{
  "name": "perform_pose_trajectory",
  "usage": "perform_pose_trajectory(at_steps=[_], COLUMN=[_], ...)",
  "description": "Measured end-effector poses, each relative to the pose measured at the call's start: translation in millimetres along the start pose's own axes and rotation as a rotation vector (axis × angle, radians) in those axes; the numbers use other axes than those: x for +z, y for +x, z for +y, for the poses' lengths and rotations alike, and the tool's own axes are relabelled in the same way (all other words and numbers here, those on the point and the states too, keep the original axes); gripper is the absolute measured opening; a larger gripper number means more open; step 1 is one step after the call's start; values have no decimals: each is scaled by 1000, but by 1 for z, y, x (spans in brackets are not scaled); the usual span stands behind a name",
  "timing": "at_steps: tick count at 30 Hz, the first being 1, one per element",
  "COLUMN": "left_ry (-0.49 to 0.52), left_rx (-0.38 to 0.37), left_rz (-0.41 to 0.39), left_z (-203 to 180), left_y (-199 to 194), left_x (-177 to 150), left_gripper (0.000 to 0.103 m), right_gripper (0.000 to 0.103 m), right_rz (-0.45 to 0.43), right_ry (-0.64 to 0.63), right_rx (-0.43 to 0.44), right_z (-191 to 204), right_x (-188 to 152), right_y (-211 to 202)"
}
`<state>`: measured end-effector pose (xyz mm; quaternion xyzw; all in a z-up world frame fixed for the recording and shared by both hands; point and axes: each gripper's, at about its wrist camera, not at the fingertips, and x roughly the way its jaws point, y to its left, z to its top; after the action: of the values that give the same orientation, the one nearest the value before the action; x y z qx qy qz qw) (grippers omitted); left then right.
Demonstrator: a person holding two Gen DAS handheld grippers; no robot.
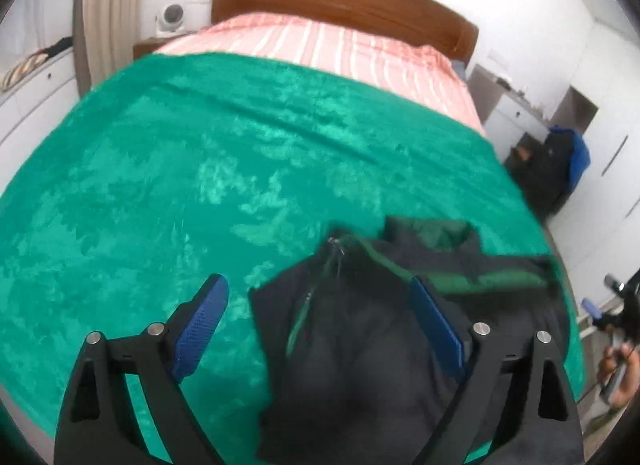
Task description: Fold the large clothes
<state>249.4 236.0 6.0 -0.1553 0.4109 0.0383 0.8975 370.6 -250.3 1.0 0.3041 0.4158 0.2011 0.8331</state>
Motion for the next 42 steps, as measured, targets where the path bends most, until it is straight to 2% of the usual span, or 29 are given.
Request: perform_pose_trajectory(at_steps=[4, 7, 10, 11, 12, 13, 14, 15, 16, 18, 21, 23, 24, 26, 27, 28, 29, 31, 34, 35, 36, 37, 38, 39, 41, 42], left_ry=[40, 62, 67, 50, 16, -9, -27, -20, 2, 47, 87, 116, 129, 147, 142, 131, 123, 131, 153, 151, 144, 138, 132, 122, 106, 101], left_rx=[9, 29, 70, 63, 39, 7, -25, -5, -4, 18, 20, 62, 100, 162, 187, 196, 183, 175, 199, 207, 233, 262, 287, 303, 297, 284], left_rz=[76, 135, 214, 246, 271, 269, 259, 229, 201, 118, -36, -111, -131, -99, -48, 9, 31, -42, -58, -59, -60, -61, -66, -78, -96, -108], left_z=[16, 7, 2, 2, 5, 8, 8, 6, 2, -8, -25, -37, -41, -41, -36, -29, -23, -22, -26, -25, -24, -25, -24, -24, -23, -22], left_y=[35, 65, 102, 112, 121, 122, 120, 113, 105, 81, 44, 38, 44, 74, 97, 122, 137, 138, 133, 132, 130, 126, 122, 116, 104, 95], left_x=[-28, -34, -39, -43, -48, -52, -54, -54, -53, -46, -32, -29, -29, -35, -42, -51, -62, -76, -80, -79, -77, -76, -75, -75, -73, -74], left_gripper=[93, 93, 93, 93, 78, 61, 32, 19, 12, 10, 10, 10, 11, 12, 13, 16, 22, 23, 27, 33, 48, 56, 70, 78, 81, 83], right_gripper=[103, 103, 102, 94, 66, 52, 32, 23, 20, 17, 17, 17, 17, 17, 17, 18, 22, 24, 24, 25, 30, 33, 40, 50, 63, 66], right_rz=[42, 73, 141, 169, 200, 210, 197, 166, 132, 23, -150, -189, -179, -128, -81, -41, 2, -24, -55, -52, -49, -45, -43, -45, -69, -104], right_ry=[-155, -326, -370, -374, -366, -358, -356, -373, -409, -495, -547, -573, -579, -555, -535, -514, -481, -425, -414, -408, -396, -386, -375, -354, -327, -319], right_rx=[-160, -311, -359, -369, -377, -399, -420, -434, -449, -475, -428, -439, -462, -500, -525, -538, -539, -513, -492, -486, -472, -462, -457, -450, -444, -428], right_z=[0, 2, -4, -8, -13, -18, -18, -14, -6, 16, 46, 53, 51, 32, 16, 1, -17, -38, -46, -48, -51, -51, -54, -57, -55, -53], right_x=[-2, 3, 1, -1, -6, -11, -15, -17, -19, -19, -7, -3, -1, -1, -4, -8, -15, -27, -31, -31, -30, -30, -26, -25, -27, -30], right_y=[13, 44, 84, 98, 110, 118, 119, 116, 109, 87, 49, 49, 59, 84, 101, 115, 128, 134, 132, 131, 129, 127, 121, 116, 111, 98])
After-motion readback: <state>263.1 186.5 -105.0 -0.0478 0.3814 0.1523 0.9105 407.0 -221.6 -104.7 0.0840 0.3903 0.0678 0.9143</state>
